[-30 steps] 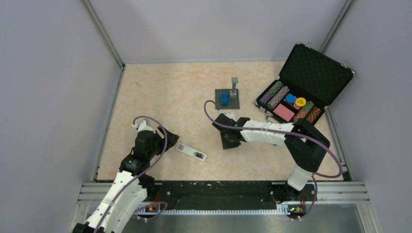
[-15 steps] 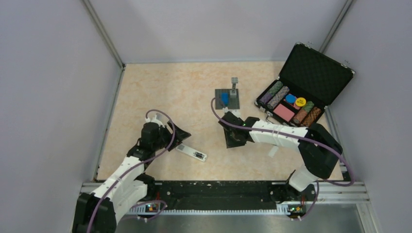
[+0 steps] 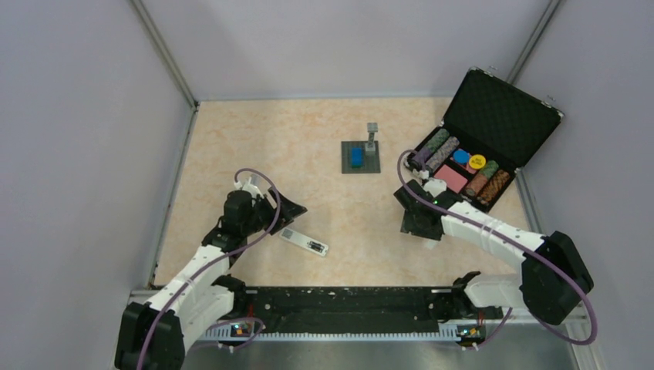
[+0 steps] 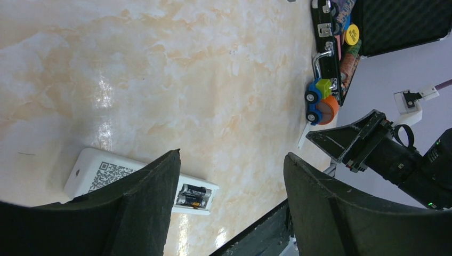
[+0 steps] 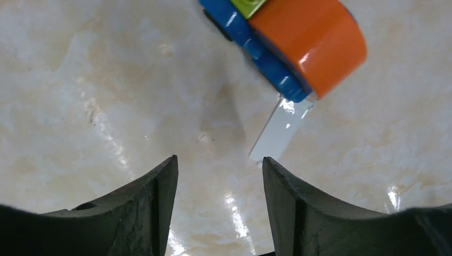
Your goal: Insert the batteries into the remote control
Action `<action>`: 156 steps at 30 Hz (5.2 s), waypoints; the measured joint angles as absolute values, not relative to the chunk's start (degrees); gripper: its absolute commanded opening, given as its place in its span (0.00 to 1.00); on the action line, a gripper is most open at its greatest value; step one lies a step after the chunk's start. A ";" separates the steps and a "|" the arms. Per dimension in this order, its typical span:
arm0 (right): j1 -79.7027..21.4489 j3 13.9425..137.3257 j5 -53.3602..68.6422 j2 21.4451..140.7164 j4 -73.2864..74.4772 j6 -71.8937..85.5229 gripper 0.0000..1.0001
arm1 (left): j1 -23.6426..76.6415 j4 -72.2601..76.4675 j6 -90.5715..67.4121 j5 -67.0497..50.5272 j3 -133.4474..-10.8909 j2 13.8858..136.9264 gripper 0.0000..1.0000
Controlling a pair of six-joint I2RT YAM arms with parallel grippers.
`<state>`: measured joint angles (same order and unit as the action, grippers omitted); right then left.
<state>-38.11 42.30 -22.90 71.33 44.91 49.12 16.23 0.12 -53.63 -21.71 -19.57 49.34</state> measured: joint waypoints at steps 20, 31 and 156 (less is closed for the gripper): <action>-30.17 35.09 -19.55 72.05 42.24 57.43 0.37 | 16.23 0.32 -50.54 -22.90 -19.94 51.68 0.74; -29.87 31.92 -10.46 69.14 33.91 65.36 0.24 | 16.23 -3.14 -47.75 -22.61 -20.05 50.19 0.73; -41.43 48.38 -6.96 88.31 47.59 81.93 0.44 | 16.23 -1.30 -42.19 -26.09 -22.68 47.11 0.74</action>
